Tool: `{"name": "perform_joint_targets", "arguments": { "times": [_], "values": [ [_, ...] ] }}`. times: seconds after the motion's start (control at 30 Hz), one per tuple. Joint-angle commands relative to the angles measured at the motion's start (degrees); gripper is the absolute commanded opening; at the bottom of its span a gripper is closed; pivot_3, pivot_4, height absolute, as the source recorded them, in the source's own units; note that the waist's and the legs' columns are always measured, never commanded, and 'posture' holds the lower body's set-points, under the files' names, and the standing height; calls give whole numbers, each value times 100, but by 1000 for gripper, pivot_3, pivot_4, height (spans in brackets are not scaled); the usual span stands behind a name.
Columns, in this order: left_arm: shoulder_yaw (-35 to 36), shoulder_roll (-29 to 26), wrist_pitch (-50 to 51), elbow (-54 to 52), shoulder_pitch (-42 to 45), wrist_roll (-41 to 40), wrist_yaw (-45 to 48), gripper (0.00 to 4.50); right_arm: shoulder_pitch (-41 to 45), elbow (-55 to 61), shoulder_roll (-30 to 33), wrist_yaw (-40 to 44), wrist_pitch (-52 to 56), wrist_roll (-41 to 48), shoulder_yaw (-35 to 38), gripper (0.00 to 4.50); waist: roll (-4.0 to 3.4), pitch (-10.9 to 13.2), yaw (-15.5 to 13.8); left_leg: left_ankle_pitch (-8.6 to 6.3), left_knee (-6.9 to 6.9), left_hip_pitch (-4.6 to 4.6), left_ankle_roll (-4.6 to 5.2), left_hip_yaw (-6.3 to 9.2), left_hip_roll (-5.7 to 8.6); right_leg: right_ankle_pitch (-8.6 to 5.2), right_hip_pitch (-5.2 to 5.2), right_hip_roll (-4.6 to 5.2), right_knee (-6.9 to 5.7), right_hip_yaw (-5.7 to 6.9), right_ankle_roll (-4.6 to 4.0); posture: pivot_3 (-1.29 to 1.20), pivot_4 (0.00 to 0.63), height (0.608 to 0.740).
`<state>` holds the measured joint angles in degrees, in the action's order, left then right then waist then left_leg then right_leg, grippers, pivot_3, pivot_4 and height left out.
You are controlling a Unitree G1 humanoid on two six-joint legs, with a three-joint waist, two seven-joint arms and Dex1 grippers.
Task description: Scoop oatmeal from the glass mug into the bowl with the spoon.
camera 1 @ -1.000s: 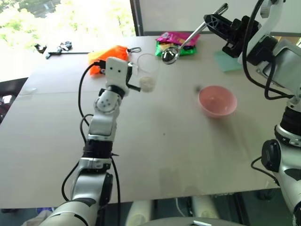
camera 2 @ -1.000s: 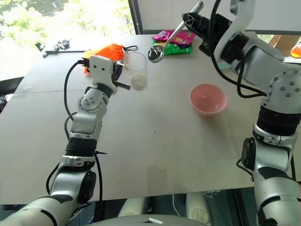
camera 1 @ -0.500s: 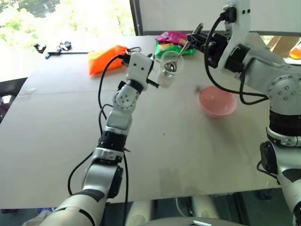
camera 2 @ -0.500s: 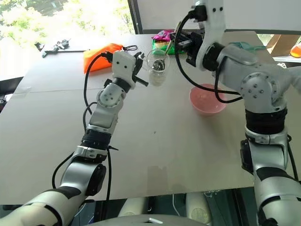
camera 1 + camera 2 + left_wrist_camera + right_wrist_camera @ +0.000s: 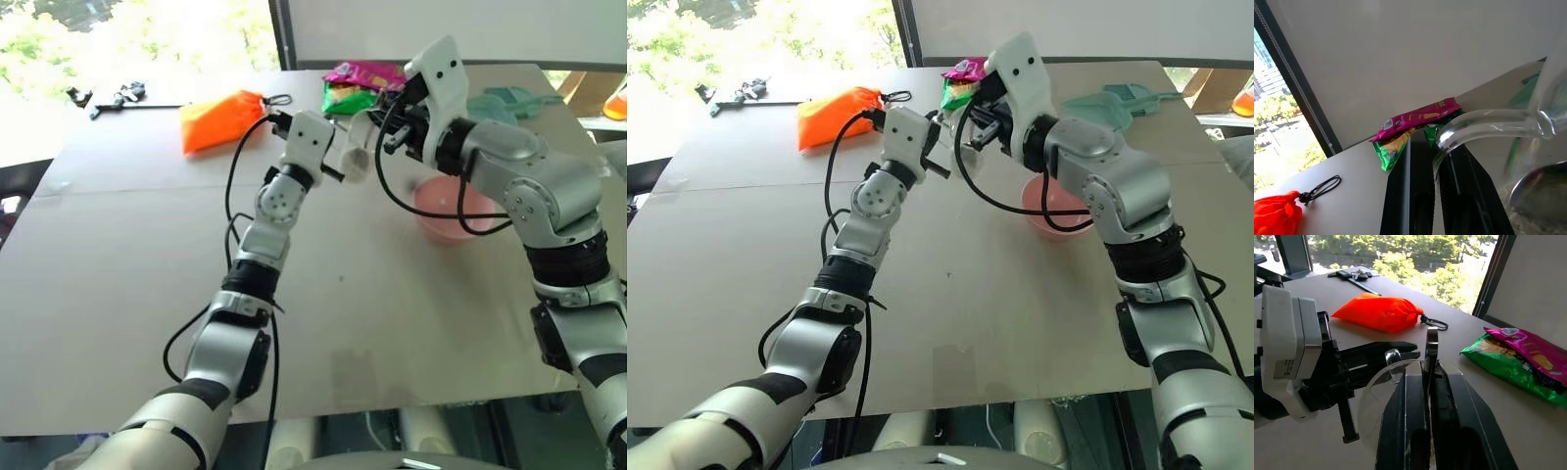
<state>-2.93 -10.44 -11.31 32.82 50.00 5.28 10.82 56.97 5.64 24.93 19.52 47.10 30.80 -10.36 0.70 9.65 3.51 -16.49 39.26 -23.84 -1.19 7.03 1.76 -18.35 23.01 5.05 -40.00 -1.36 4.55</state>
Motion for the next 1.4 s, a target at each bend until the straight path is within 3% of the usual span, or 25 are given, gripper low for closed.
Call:
{"name": "perform_joint_targets", "arguments": {
  "times": [0.03,0.3,0.87,1.4],
  "values": [
    [25,21,-300,-12,310,14,-70,50,-24,160,-226,53,226,201,457,0,0,0,7,0,-1,0,0,1,1,0,0,1,1,0,0,0,150,740],
    [60,52,-365,261,386,-17,-61,50,198,5,-773,-279,983,643,1496,0,0,0,35,0,1,0,0,4,2,0,1,2,-4,1,0,0,150,740],
    [96,82,-365,438,409,-36,-35,50,502,50,-1170,-860,1724,1088,2509,0,-1,-1,55,0,8,0,0,-13,5,0,20,12,-70,-6,0,0,150,740],
    [108,62,-327,384,368,-21,-53,50,423,198,-1020,-680,1512,870,2190,0,-1,-1,63,2,18,0,-1,-29,4,0,36,11,-81,-17,0,0,150,740]
  ]
}}
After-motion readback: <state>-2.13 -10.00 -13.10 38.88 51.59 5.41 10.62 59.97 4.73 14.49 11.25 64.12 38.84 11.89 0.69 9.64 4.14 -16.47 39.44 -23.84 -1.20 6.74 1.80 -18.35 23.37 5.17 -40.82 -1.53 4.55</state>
